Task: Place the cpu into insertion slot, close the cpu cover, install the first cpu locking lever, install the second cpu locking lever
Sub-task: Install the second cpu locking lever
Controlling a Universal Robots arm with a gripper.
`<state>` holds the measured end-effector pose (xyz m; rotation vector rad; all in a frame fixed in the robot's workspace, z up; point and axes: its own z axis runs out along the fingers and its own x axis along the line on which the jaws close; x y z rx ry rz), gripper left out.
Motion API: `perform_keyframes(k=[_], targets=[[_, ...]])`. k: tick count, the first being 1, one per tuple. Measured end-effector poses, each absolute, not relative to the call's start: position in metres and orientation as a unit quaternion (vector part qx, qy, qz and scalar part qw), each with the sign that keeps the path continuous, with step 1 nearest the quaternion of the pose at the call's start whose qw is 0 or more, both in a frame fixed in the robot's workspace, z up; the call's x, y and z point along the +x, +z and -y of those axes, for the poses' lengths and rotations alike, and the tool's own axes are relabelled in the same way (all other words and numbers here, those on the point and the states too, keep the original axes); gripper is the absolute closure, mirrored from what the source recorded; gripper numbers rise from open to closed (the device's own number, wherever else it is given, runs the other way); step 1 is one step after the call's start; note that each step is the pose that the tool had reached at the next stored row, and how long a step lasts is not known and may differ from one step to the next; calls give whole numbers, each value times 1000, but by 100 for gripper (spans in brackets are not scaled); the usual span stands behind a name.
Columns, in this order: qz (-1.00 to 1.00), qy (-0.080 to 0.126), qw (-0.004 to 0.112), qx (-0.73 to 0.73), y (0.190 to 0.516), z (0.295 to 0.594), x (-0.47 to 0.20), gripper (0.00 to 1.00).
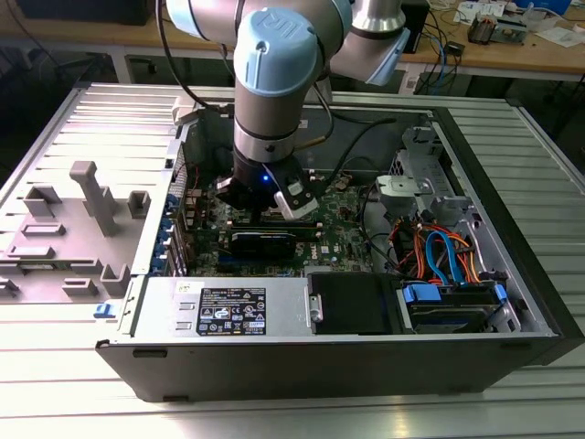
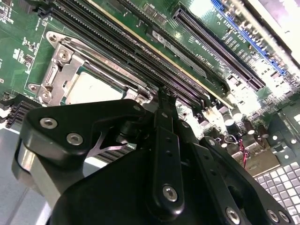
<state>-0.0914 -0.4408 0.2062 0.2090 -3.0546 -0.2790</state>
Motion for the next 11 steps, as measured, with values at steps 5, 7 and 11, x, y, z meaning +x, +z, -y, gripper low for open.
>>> perform_keyframes(k=[5,7,11], targets=[[993,-96,33,68,205,441,-94,89],[992,-97,33,68,204,441,-94,89],[992,-100,33,68,203,441,-94,89]])
